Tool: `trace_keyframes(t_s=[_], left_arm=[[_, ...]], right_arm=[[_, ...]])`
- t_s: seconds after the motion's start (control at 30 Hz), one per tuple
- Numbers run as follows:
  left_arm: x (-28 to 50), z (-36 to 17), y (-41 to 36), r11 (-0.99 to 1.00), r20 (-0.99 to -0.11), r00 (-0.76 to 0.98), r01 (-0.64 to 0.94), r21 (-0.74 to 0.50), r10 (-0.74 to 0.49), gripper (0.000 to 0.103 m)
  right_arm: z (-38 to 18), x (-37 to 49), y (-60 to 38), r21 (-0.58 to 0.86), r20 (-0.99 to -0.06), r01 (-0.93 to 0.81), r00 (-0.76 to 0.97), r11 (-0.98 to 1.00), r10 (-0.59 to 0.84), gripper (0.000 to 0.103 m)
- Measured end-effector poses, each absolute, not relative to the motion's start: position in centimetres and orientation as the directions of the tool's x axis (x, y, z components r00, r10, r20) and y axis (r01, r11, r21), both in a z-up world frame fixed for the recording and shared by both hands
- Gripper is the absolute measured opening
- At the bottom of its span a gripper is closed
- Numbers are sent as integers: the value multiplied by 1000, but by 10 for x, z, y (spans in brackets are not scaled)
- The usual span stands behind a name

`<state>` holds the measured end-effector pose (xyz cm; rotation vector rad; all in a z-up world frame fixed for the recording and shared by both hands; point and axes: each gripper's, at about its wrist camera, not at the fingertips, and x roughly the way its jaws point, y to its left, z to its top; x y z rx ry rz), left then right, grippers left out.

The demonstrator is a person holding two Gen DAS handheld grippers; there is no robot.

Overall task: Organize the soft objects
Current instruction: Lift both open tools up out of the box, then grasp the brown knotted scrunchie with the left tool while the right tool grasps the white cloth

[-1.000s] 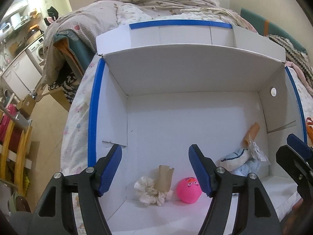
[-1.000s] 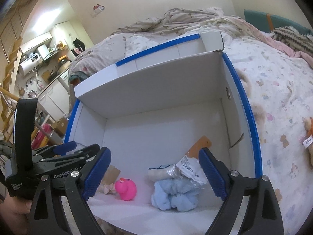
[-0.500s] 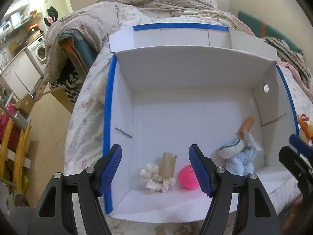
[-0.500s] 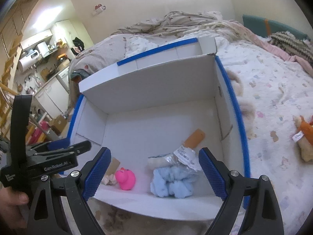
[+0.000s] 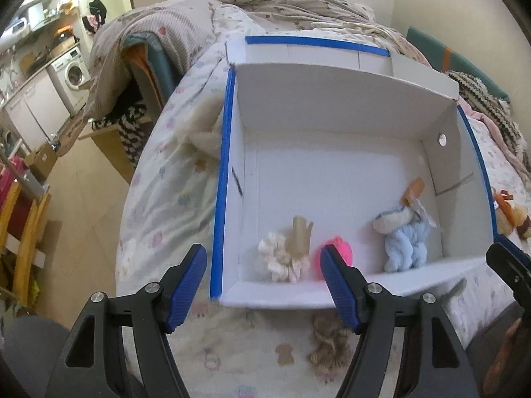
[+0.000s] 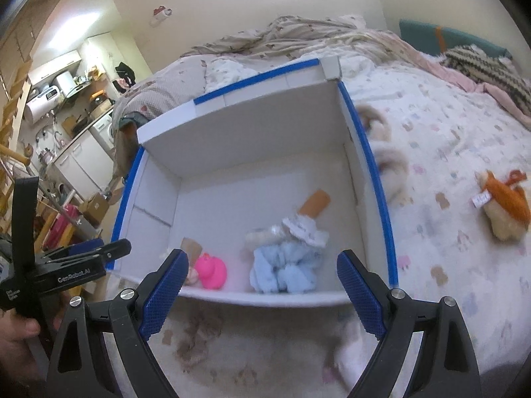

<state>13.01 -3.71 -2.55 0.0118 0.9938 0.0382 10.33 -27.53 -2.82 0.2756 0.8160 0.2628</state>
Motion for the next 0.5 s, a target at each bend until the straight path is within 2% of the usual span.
trace_keyframes(t_s=[0.27,0.37,0.5], left_arm=[[100,-44,-31,999,-860,509,-41,7,27,68],[97,-53,-33,999,-872,489,-40,22,39,68],[97,-70,-43,999,-902,431,-14,-41,-31,68]], right_arm=[[-48,86,-291,425,-726,-50,577,904,373,97],[-72,89,-295,443,-790,30,485,896,375,97],[-100,99,-298,440,-850,130,378,888,366,97]])
